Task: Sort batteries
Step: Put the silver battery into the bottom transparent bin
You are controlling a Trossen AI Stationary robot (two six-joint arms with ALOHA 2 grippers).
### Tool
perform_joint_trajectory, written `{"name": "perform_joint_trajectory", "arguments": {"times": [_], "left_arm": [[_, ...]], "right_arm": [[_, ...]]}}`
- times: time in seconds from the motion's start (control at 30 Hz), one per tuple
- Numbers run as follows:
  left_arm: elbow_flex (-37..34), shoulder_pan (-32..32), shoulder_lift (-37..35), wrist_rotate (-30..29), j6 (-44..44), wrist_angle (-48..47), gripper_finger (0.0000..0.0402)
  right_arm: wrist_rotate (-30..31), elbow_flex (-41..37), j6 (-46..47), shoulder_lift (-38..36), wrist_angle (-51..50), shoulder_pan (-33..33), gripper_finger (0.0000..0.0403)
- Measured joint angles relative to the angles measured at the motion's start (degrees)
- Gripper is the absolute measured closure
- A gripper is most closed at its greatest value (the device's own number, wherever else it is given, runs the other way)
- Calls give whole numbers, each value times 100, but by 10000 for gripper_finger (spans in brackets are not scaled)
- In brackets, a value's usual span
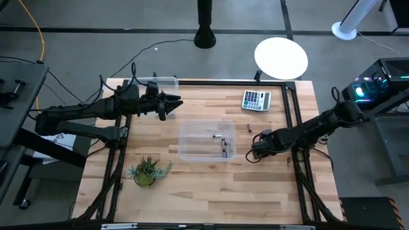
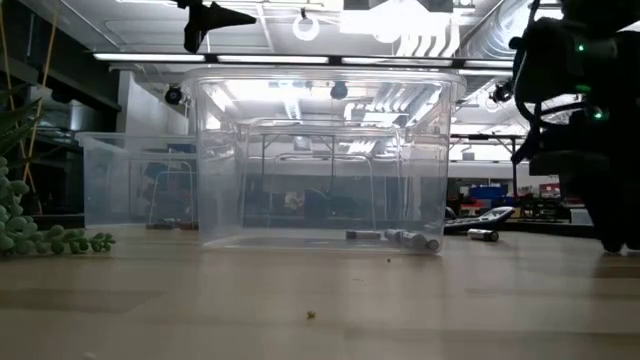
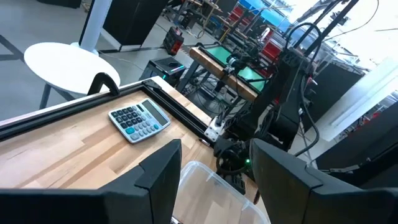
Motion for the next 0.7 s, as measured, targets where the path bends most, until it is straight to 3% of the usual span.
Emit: {"name": "perform_joint_trajectory", "arguments": {"times": [0.17, 0.4, 0.7], "left_arm": [[0, 0, 0, 0, 0, 0, 218], [0, 0, 2, -86, 5, 0, 218], [0, 0, 2, -103, -112, 2, 218]], "right_arm": [[94, 169, -424, -13, 236, -2, 266], [874, 769, -569, -16, -662, -157, 266], [1173, 736, -1911, 552, 847, -1765, 266]]}}
